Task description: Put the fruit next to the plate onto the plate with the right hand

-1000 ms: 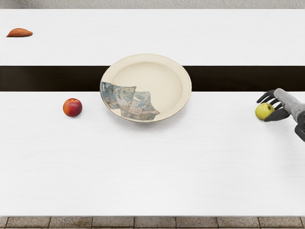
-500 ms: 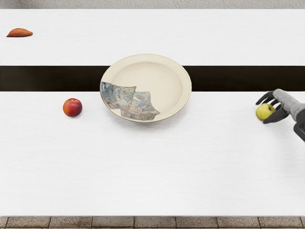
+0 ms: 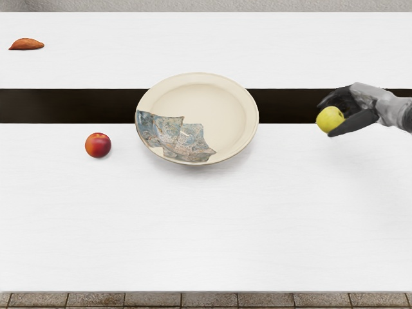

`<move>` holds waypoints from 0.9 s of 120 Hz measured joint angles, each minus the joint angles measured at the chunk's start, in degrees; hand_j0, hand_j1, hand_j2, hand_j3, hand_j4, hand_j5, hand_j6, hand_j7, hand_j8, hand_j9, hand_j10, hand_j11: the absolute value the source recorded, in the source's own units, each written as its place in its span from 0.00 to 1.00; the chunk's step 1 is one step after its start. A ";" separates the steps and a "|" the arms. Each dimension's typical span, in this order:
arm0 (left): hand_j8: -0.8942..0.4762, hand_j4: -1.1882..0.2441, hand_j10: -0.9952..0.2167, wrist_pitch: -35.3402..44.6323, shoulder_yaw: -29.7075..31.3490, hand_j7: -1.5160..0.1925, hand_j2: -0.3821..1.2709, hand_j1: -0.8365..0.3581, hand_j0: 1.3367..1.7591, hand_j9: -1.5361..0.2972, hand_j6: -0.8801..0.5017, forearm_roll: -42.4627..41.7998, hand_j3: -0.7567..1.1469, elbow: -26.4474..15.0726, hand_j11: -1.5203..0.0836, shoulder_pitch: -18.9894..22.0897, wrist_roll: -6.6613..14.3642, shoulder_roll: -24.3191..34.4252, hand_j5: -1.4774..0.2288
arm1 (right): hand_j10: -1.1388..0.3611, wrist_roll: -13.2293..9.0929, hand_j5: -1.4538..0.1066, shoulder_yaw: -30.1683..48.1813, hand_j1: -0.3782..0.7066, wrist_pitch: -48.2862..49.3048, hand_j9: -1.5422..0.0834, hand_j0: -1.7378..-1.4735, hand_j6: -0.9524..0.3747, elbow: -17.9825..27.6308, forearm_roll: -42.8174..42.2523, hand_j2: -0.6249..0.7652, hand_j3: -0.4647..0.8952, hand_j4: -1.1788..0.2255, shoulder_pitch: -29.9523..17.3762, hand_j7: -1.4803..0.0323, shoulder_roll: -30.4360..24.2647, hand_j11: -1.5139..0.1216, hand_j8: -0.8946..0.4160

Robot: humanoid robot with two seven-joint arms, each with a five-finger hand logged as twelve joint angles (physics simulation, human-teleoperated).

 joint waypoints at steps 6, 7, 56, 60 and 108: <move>0.47 0.66 0.62 -0.01 0.00 0.70 0.26 0.75 0.76 0.66 0.46 0.02 0.40 0.00 0.75 0.00 0.00 0.00 0.68 | 0.37 -0.09 0.45 0.80 0.58 2.10 0.49 0.30 0.36 0.36 2.43 0.55 0.34 0.43 1.32 0.48 0.48 0.47 0.34; 0.47 0.66 0.62 0.00 0.00 0.70 0.26 0.75 0.76 0.66 0.46 0.02 0.40 0.00 0.75 0.00 0.00 0.00 0.68 | 0.37 -0.12 0.45 0.90 0.58 2.37 0.49 0.30 0.36 0.41 2.79 0.55 0.34 0.43 1.55 0.48 0.60 0.47 0.34; 0.47 0.66 0.62 -0.01 0.01 0.70 0.26 0.75 0.76 0.66 0.46 0.00 0.40 0.00 0.75 0.00 0.00 0.00 0.68 | 0.36 -1.05 0.35 0.01 0.59 5.40 0.39 0.31 0.38 -1.38 6.73 0.64 0.34 0.36 10.92 0.39 16.31 0.37 0.38; 0.47 0.66 0.62 0.00 0.01 0.70 0.26 0.75 0.76 0.66 0.46 0.01 0.40 0.00 0.75 0.00 0.00 0.00 0.68 | 0.35 -1.07 0.34 -1.19 0.59 5.33 0.38 0.30 0.38 -2.38 6.61 0.66 0.34 0.36 12.01 0.38 18.20 0.36 0.37; 0.47 0.66 0.62 0.01 0.01 0.70 0.26 0.75 0.76 0.66 0.46 0.02 0.40 0.00 0.75 0.00 0.00 0.00 0.68 | 0.33 -1.03 0.29 -9.09 0.65 4.32 0.33 0.30 0.37 -18.07 -8.64 0.86 0.34 0.34 16.80 0.35 37.65 0.31 0.37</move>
